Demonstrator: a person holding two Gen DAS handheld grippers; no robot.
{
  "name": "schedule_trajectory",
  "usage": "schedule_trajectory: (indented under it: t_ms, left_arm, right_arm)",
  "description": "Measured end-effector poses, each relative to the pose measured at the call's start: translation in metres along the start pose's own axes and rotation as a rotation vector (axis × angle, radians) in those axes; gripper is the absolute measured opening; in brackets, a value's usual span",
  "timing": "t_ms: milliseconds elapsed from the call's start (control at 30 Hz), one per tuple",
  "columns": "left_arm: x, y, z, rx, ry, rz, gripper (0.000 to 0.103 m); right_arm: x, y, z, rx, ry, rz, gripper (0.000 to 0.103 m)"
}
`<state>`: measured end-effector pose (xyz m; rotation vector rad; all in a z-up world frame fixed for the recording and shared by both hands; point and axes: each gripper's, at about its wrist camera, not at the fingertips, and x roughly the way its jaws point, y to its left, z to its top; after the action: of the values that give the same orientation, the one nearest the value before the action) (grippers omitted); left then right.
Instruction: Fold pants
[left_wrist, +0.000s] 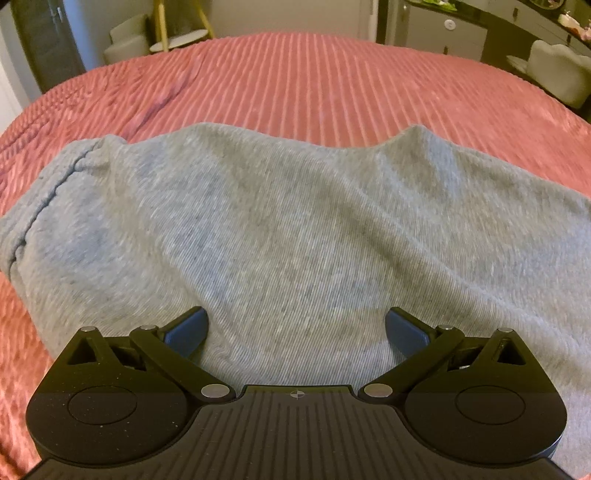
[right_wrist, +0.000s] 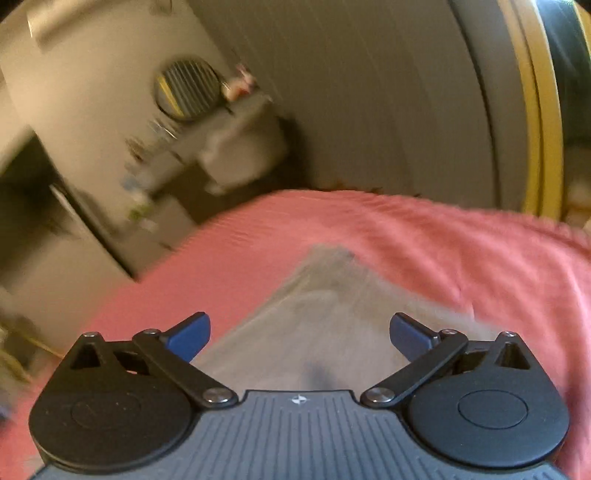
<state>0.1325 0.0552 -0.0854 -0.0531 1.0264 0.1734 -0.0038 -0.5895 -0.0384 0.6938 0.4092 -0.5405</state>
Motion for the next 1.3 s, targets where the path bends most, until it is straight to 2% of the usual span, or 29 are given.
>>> schedule_trajectory:
  t_ms: [67, 133, 200, 233, 267, 300, 367, 533, 567, 733, 867, 933, 967, 1000, 1033, 1133, 1300]
  left_arm:
    - [-0.002, 0.001, 0.000, -0.001, 0.003, -0.005, 0.103]
    - [-0.005, 0.001, -0.001, -0.001, 0.008, -0.011, 0.103]
    - [-0.011, 0.001, -0.002, 0.000, 0.011, -0.021, 0.103]
    - [-0.014, 0.002, -0.003, 0.002, 0.011, -0.031, 0.103]
    - [-0.019, 0.002, -0.005, 0.003, 0.011, -0.047, 0.103]
    - [-0.024, 0.002, -0.006, 0.005, 0.009, -0.060, 0.103]
    - [-0.032, 0.002, -0.009, 0.012, 0.008, -0.075, 0.103]
    - [-0.043, 0.002, -0.012, 0.014, 0.005, -0.061, 0.103]
    - [-0.043, 0.001, -0.012, 0.015, 0.008, -0.058, 0.103]
    - [-0.039, -0.004, -0.012, 0.035, 0.027, -0.026, 0.103]
    - [-0.038, -0.007, -0.013, 0.046, 0.037, -0.012, 0.103]
    - [-0.038, -0.008, -0.013, 0.050, 0.041, -0.009, 0.103]
    - [-0.037, -0.007, -0.014, 0.051, 0.044, -0.008, 0.103]
    - [-0.036, -0.007, -0.014, 0.052, 0.048, -0.007, 0.103]
    - [-0.035, -0.007, -0.014, 0.054, 0.051, -0.006, 0.103]
    - [-0.033, -0.006, -0.014, 0.057, 0.058, -0.004, 0.103]
    - [-0.030, -0.008, -0.014, 0.070, 0.062, 0.000, 0.103]
  right_arm:
    - [-0.032, -0.019, -0.014, 0.141, -0.059, 0.026, 0.103]
    - [-0.045, -0.054, -0.024, 0.355, -0.127, 0.020, 0.103]
    - [-0.043, -0.092, -0.037, 0.575, -0.085, 0.116, 0.103]
    - [-0.040, -0.105, -0.042, 0.664, -0.066, 0.194, 0.103]
    - [-0.039, -0.115, -0.047, 0.738, -0.065, 0.275, 0.103]
    - [-0.038, -0.120, -0.048, 0.766, -0.068, 0.313, 0.103]
    - [-0.037, -0.124, -0.046, 0.755, -0.062, 0.324, 0.103]
    - [-0.018, -0.129, -0.047, 0.675, 0.045, 0.280, 0.103]
    - [-0.011, -0.120, -0.055, 0.666, 0.052, 0.274, 0.103]
    - [-0.006, -0.116, -0.037, 0.657, 0.075, 0.226, 0.102]
    - [0.013, -0.116, -0.024, 0.662, 0.131, 0.165, 0.082]
    - [0.017, -0.116, -0.022, 0.646, 0.135, 0.156, 0.064]
    - [0.020, -0.116, -0.021, 0.638, 0.138, 0.153, 0.042]
    - [0.019, -0.116, -0.022, 0.633, 0.143, 0.151, 0.024]
    - [0.019, -0.116, -0.023, 0.627, 0.144, 0.152, 0.018]
    - [0.014, -0.111, -0.026, 0.565, 0.111, 0.166, 0.015]
    - [0.024, -0.108, -0.026, 0.538, 0.140, 0.129, 0.026]
